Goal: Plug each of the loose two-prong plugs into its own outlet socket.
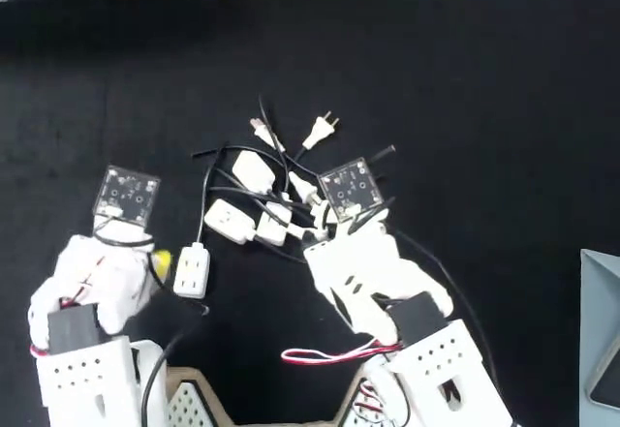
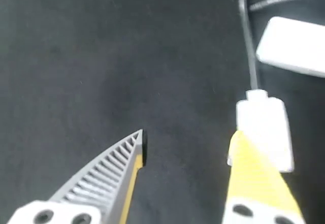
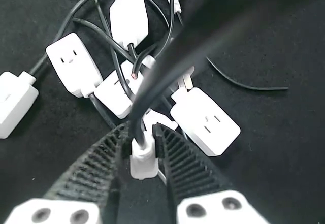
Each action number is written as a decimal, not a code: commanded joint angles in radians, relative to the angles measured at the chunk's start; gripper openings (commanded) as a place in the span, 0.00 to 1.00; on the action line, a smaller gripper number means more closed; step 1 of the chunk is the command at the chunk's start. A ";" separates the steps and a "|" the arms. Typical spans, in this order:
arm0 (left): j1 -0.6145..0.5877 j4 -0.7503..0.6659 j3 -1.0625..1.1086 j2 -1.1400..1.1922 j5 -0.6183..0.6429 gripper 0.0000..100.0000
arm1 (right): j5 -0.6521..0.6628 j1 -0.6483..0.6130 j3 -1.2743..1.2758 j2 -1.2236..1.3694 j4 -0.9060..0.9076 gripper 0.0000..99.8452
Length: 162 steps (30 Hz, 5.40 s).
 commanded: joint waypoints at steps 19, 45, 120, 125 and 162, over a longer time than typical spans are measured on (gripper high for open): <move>0.191 -0.331 -0.065 0.726 0.175 0.29 | 0.008 -0.008 -0.033 -0.007 0.011 0.01; 0.220 -0.841 -0.061 0.832 -0.115 0.07 | 0.008 -0.008 -0.031 -0.007 0.011 0.01; -0.464 -0.344 0.050 0.249 0.531 0.31 | 0.158 -0.480 -0.707 1.236 -0.624 0.01; -0.466 -0.367 0.073 0.249 0.528 0.31 | 0.193 -0.480 -0.707 1.314 -0.706 0.01; -0.463 -0.397 0.104 0.249 0.525 0.31 | 0.192 -0.422 -0.858 1.491 -0.532 0.01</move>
